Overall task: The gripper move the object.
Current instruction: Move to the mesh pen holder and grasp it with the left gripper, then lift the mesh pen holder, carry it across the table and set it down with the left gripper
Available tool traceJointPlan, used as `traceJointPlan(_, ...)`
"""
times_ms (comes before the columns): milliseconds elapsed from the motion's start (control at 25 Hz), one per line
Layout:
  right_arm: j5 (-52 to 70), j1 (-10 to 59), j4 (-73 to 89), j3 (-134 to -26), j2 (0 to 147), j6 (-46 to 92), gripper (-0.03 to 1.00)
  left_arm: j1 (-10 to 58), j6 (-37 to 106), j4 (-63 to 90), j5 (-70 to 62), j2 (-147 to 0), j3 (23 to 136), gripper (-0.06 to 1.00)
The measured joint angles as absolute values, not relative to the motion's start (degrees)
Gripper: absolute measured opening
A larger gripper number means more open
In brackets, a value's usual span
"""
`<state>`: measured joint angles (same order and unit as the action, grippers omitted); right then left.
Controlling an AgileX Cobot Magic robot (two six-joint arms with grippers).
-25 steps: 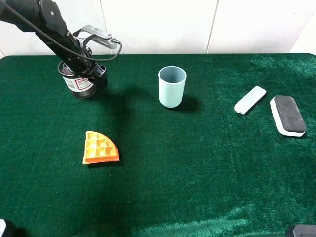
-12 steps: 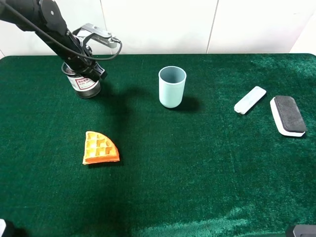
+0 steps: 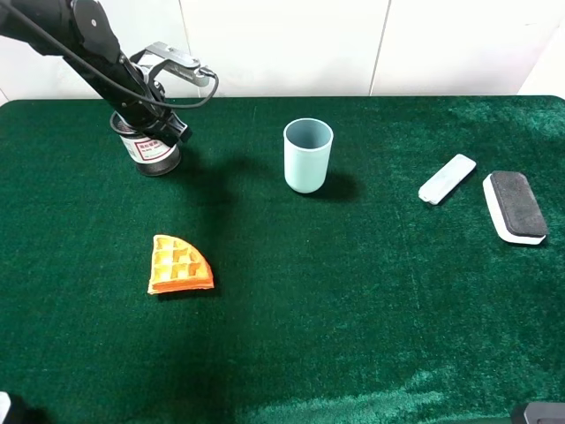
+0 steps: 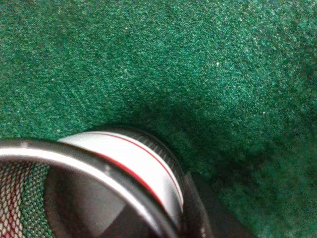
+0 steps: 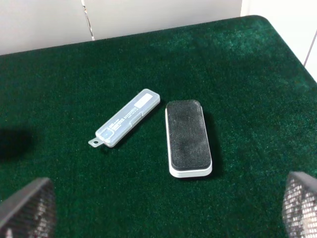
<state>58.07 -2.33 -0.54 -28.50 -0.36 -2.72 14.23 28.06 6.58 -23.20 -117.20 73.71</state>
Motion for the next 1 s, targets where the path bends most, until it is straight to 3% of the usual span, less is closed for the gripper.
traceJointPlan(1000,58.07,-2.33,-0.54,-28.50,-0.36,-2.72,0.70,14.48,21.23,5.77,-42.18,-106.49,80.56,0.11)
